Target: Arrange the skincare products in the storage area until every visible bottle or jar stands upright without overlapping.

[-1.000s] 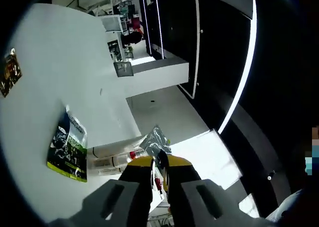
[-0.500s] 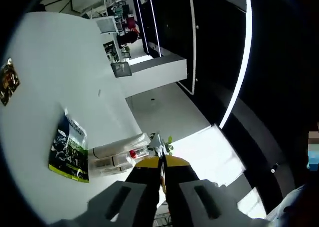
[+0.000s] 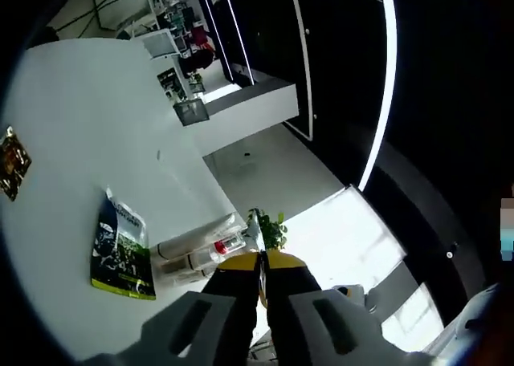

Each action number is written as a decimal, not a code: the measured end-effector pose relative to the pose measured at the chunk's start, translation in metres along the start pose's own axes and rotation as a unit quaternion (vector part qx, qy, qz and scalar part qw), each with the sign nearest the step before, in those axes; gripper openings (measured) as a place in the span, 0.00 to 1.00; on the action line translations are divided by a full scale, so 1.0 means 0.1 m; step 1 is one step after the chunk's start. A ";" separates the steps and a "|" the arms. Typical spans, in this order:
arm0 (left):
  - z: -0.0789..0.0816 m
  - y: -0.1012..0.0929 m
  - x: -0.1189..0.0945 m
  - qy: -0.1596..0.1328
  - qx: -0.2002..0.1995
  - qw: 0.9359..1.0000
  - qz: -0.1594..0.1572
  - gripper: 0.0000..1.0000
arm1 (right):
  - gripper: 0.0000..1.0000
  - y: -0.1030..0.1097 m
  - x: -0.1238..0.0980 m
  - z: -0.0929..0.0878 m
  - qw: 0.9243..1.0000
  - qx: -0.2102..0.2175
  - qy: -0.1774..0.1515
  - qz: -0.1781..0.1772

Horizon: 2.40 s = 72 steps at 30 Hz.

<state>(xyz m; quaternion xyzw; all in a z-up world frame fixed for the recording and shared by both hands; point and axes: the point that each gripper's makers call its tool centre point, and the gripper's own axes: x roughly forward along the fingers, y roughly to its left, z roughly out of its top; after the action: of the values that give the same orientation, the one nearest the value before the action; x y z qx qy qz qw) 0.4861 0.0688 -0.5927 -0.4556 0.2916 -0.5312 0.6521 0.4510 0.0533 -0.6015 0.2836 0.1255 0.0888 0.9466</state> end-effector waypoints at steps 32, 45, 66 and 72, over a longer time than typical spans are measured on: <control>-0.18 0.03 -0.21 0.159 0.146 0.976 -0.018 0.00 | 0.10 -0.08 0.02 -0.18 0.996 -0.052 0.069 0.015; -0.13 0.19 -0.25 0.165 0.146 0.975 -0.002 0.00 | 0.00 -0.10 0.08 -0.38 0.993 -0.048 0.109 0.018; 0.03 0.66 -0.27 0.159 0.109 0.981 0.034 0.00 | 0.00 -0.22 0.38 -0.54 0.989 -0.031 0.147 0.017; 0.04 0.83 -0.26 0.165 0.098 0.980 0.049 0.00 | 0.00 -0.32 0.49 -0.65 0.986 -0.035 0.164 0.002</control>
<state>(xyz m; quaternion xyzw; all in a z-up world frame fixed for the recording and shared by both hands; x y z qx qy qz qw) 0.5179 0.0966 -0.6688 -0.2807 0.3634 -0.5924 0.6620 0.4820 0.0716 -0.6811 0.2322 0.2754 0.1405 0.9222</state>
